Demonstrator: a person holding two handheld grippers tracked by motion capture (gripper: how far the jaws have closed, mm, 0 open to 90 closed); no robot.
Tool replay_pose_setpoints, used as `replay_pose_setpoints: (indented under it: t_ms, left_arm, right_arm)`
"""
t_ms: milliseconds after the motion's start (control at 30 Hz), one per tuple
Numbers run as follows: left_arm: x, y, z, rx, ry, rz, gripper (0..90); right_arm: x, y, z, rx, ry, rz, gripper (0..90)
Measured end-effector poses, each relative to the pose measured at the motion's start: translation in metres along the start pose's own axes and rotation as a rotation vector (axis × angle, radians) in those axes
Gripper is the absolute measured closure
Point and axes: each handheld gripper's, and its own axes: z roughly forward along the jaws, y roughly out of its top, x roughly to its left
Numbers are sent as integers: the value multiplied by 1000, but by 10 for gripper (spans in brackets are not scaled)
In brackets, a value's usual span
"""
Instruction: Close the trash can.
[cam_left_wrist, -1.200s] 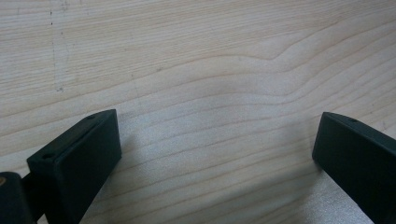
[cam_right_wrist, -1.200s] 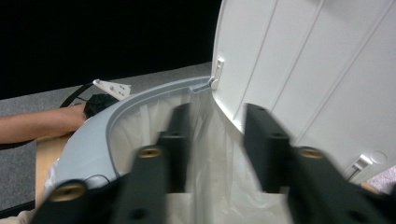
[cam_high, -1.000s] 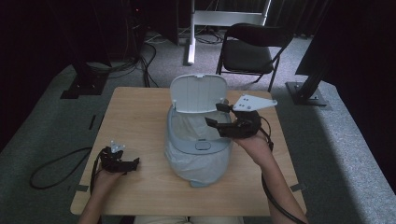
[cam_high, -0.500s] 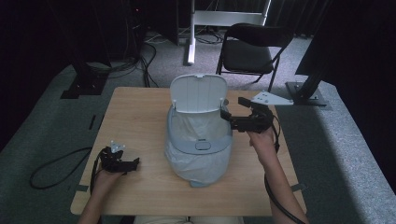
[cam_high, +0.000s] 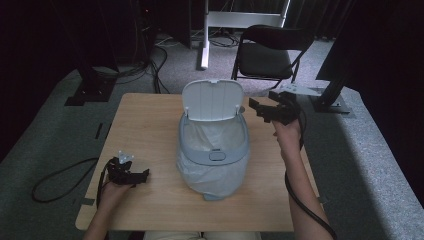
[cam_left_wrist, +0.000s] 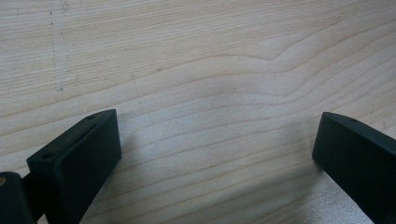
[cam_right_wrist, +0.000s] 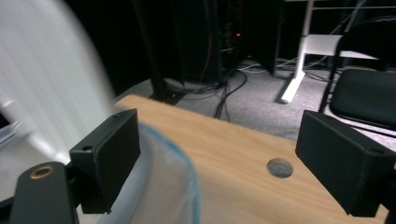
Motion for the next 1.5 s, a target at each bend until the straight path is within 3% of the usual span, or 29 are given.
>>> replay_pose_setpoints:
  t_ms: [200, 333, 433, 600, 633, 700, 767, 833, 933, 1000, 1033, 1233, 1500]
  left_arm:
    - [0, 0, 0, 0, 0, 0, 12]
    - [0, 1, 1, -1, 1, -4, 12]
    - [0, 1, 1, -1, 1, -4, 12]
    - [0, 1, 1, -1, 1, -4, 12]
    - [0, 1, 1, -1, 1, -4, 12]
    - [0, 1, 1, -2, 1, -4, 12]
    - [-1, 0, 1, -2, 1, -5, 12]
    - [-1, 0, 0, -1, 2, -4, 12]
    - [-1, 0, 0, -1, 2, -4, 12]
    - [-1, 0, 0, -1, 2, -3, 12]
    - [-1, 0, 0, -1, 3, -3, 12]
    - [-1, 0, 0, -2, 3, -6, 12]
    - [-1, 0, 0, 0, 2, -4, 12]
  right_arm:
    - [-9, 17, 16, 5, -11, 26, 132]
    - [-12, 27, 29, 16, 27, 61, 132]
    - [-10, 31, 32, 21, 45, 59, 132]
    - [-4, 40, 39, 43, 108, 46, 132]
    - [-3, 42, 39, 39, 137, 51, 142]
    - [0, 44, 36, 35, 134, 43, 145]
    - [-2, 48, 32, 21, 188, 65, 145]
    - [-1, 49, 30, 22, 200, 64, 145]
    - [4, 55, 24, 34, 274, 38, 145]
    - [9, 56, 22, 40, 289, 26, 145]
    - [17, 57, 20, 47, 308, -6, 145]
    - [37, 45, 15, 81, 351, -63, 135]
    - [59, 11, 1, 101, 399, -74, 136]
